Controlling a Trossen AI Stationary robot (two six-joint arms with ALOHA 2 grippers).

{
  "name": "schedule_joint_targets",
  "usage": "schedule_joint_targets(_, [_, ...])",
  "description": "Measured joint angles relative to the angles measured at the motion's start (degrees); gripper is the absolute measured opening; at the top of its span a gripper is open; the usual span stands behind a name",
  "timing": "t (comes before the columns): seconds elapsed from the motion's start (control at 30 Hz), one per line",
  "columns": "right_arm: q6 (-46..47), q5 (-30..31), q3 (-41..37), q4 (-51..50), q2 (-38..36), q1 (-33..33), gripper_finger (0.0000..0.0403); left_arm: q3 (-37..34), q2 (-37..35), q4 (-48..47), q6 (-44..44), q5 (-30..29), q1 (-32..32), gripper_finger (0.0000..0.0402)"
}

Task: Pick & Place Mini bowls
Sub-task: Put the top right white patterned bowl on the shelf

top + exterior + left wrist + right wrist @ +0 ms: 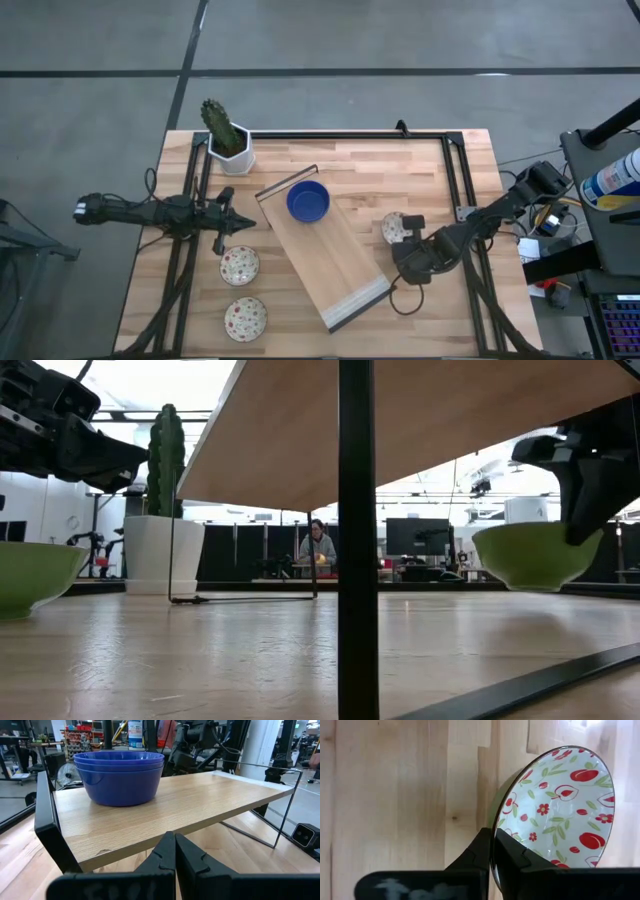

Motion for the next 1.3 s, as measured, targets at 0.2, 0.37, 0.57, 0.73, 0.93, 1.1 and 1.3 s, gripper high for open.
schedule_joint_targets(0.2, [-0.14, 1.06, 3.1, -5.96, 0.0, -0.16, 0.0011, 0.0, 0.0, 0.0, 0.0, 0.02, 0.01, 0.0])
schedule_joint_targets(0.37, [-0.15, 3.04, 7.33, -12.65, 0.0, -0.16, 0.0011, -0.01, -0.01, 0.0, -0.01, 0.01, 0.0, 0.0])
schedule_joint_targets(0.57, [-0.32, 3.23, 14.67, -19.39, 0.0, -0.14, 0.0011, 0.0, 0.0, 0.0, 0.01, 0.02, -0.01, 0.0])
schedule_joint_targets(0.73, [-4.01, 4.49, 21.19, -20.8, 0.13, -0.14, 0.0011, 0.01, 0.0, 0.0, 0.01, 0.01, 0.0, 0.0])
schedule_joint_targets(0.93, [-9.89, 6.26, 28.92, -22.69, 1.68, -0.1, 0.0011, 0.01, 0.0, 0.0, 0.0, 0.01, 0.01, 0.0])
schedule_joint_targets(1.1, [-16.65, 6.23, 34.24, -23.11, 4.81, -0.1, 0.0011, 0.01, 0.0, 0.0, -0.01, 0.0, -0.01, 0.0])
schedule_joint_targets(1.3, [-25.65, 5.73, 39.94, -23.06, 11.22, -0.1, 0.0011, 0.01, 0.0, 0.0, 0.01, 0.01, 0.01, 0.0])
